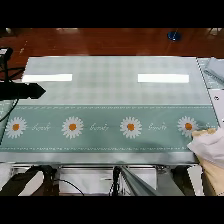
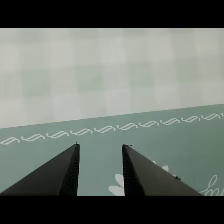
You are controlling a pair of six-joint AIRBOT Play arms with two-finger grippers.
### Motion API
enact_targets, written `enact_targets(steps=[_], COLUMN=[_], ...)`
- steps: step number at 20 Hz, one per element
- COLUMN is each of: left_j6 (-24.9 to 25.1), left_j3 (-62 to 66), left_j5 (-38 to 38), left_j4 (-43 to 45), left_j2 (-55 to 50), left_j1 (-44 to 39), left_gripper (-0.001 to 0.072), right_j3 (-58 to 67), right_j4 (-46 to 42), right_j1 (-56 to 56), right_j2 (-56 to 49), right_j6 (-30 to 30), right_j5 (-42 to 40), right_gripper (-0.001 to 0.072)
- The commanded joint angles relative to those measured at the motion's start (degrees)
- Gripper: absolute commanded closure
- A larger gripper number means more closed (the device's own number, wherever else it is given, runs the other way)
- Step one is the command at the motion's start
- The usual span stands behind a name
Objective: Fold the shirts.
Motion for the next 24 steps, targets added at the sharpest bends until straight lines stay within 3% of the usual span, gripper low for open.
enact_targets(steps=[1,4,7,8,10,11,12,14,17,18,20,21,22,23,24], left_j6=[0.00,-0.02,-0.04,-0.22,-0.22,-0.22,-0.22,-0.22,-0.20,-0.24,-0.22,-0.22,-0.20,-0.20,-0.07], left_j3=[0.39,2.56,4.11,4.11,4.11,4.11,4.11,3.89,3.19,3.19,3.21,3.21,3.21,3.21,3.23], left_j5=[1.46,1.44,2.51,3.45,5.29,5.73,5.75,5.68,5.20,4.74,5.05,5.25,5.29,5.51,6.38], left_j4=[0.48,0.46,0.44,0.44,0.42,0.42,0.44,0.44,0.44,0.42,0.35,0.09,-2.12,-6.16,-12.31], left_j2=[0.00,0.00,0.02,-0.02,-0.02,-0.02,-0.07,-0.31,-1.31,-1.92,-3.39,-4.20,-5.09,-5.90,-6.95], left_j1=[3.30,7.17,9.68,9.90,9.92,9.92,9.92,9.90,9.90,9.86,9.86,9.86,9.86,9.86,9.81], left_gripper=[0.0373,0.0373,0.0375,0.0375,0.0375,0.0375,0.0375,0.0375,0.0375,0.0374,0.0373,0.0370,0.0306,0.0113,-0.0013], right_j3=[-5.81,-12.48,-19.96,-22.62,-27.26,-29.18,-30.53,-31.63,-31.63,-31.61,-30.97,-30.77,-30.77,-30.77,-30.42], right_j4=[-5.79,-11.80,-12.41,-12.41,-14.51,-19.43,-26.47,-37.70,-37.86,-36.70,-26.80,-16.24,-2.58,14.93,33.18], right_j1=[-1.81,-1.81,-1.81,-1.81,-1.81,-1.81,-1.81,-1.84,-1.81,-1.81,-0.90,0.35,2.14,5.07,10.56], right_j2=[-0.42,-0.28,-0.28,-0.28,-0.31,-0.31,-0.28,-0.28,-0.28,-0.28,-0.28,-0.31,-0.72,-2.01,-3.82], right_j6=[-1.53,-1.86,-1.25,-0.90,-2.45,-3.26,-2.91,4.57,12.24,18.08,25.11,25.11,25.09,24.13,19.69], right_j5=[0.22,-0.09,-3.50,-4.42,-6.45,-9.88,-13.07,-19.39,-31.82,-37.62,-54.36,-66.51,-78.93,-90.09,-97.94], right_gripper=[0.0693,0.0692,0.0690,0.0620,0.0290,0.0226,0.0230,0.0231,0.0232,0.0232,0.0257,0.0322,0.0327,0.0326,0.0326])
